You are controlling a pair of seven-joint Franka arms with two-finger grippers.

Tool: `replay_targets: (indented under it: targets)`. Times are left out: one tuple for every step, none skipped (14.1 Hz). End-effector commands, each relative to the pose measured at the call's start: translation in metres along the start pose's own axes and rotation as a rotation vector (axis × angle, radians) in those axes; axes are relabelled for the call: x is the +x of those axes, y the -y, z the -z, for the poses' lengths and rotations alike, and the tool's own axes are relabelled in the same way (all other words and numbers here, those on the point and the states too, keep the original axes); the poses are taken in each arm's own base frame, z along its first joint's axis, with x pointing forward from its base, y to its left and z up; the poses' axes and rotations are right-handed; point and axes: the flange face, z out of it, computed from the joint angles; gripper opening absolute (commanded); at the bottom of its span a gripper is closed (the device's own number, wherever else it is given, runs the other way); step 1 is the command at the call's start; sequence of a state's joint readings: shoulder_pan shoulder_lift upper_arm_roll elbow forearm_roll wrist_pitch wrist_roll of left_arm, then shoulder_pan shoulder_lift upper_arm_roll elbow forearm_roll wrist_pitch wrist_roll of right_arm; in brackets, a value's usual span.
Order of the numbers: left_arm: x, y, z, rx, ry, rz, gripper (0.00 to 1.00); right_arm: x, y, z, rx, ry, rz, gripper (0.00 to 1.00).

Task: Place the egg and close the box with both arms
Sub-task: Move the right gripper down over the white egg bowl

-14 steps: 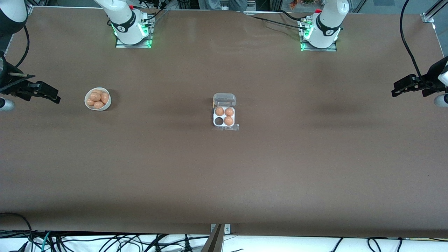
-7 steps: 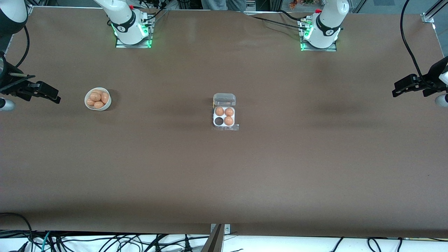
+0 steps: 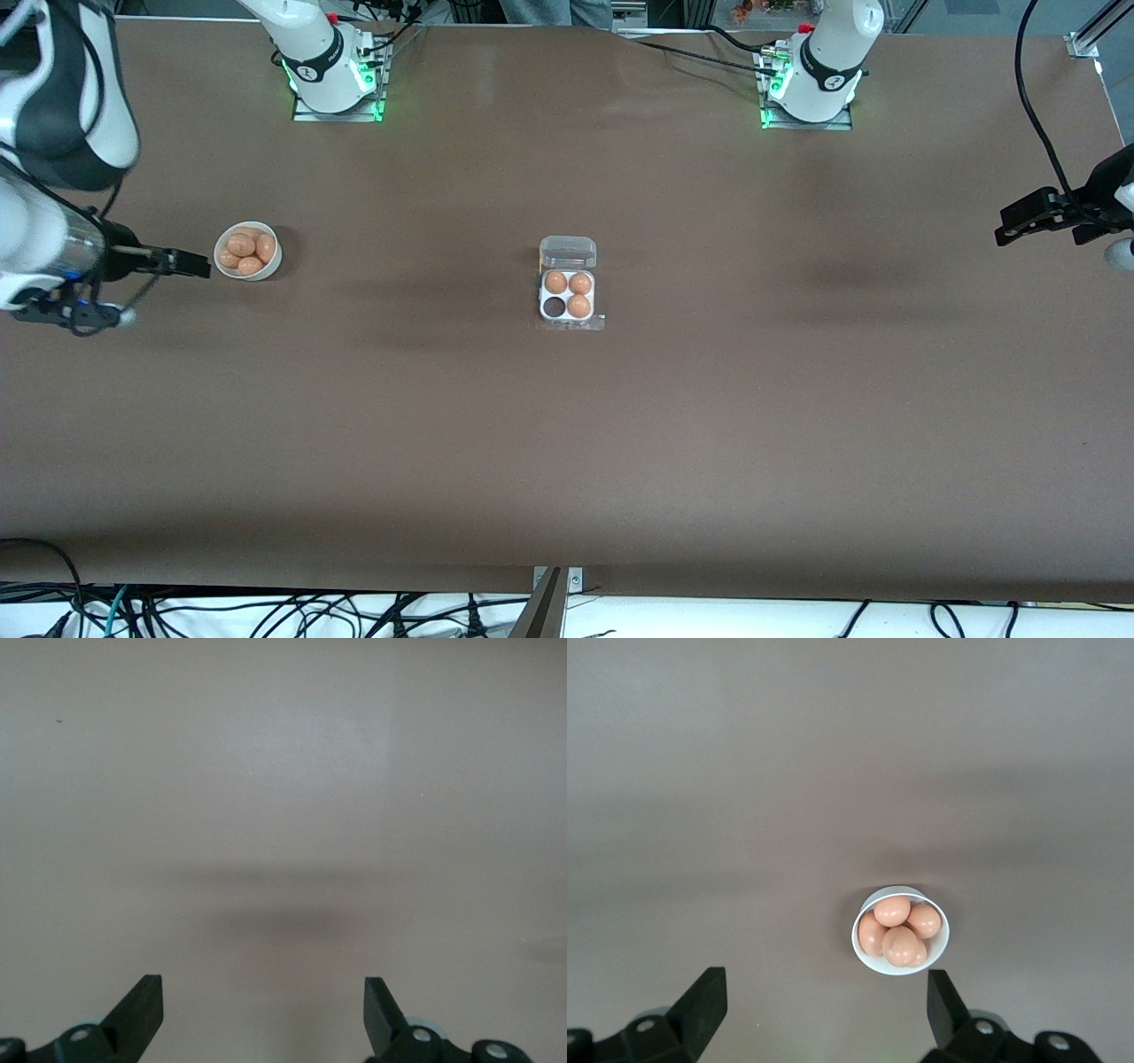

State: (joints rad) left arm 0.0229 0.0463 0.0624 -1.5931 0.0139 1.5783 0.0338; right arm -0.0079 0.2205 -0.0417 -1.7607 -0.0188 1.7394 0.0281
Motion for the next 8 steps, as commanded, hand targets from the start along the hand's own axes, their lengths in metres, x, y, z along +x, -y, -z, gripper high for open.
replay_targets:
  targets:
    - [0.001,0.003,0.005,-0.001,-0.006,-0.018,1.00,-0.029,-0.003,-0.043,0.000,-0.025,0.006,1.00]
    - [0.002,0.003,0.004,-0.001,-0.004,-0.018,1.00,-0.041,-0.004,-0.062,0.000,-0.047,0.009,1.00]
    - [0.003,0.001,0.001,-0.001,0.000,-0.021,1.00,-0.050,-0.004,-0.085,-0.015,-0.061,0.018,1.00]
    - [0.003,0.001,0.001,-0.001,0.000,-0.019,1.00,-0.060,-0.006,-0.108,-0.027,-0.066,0.025,1.00]
    - [0.003,0.001,0.001,-0.001,0.000,-0.021,1.00,-0.067,-0.013,-0.122,-0.048,-0.087,0.034,1.00]
    - [0.003,0.000,0.001,-0.001,0.000,-0.022,1.00,-0.070,-0.018,-0.132,-0.066,-0.099,0.039,1.00]
    - [0.003,-0.001,0.002,-0.001,-0.001,-0.022,1.00,-0.074,-0.022,-0.145,-0.065,-0.107,0.035,1.00]
    - [0.003,-0.002,0.001,-0.001,0.000,-0.024,1.00,-0.081,-0.025,-0.158,-0.060,-0.115,0.032,1.00]
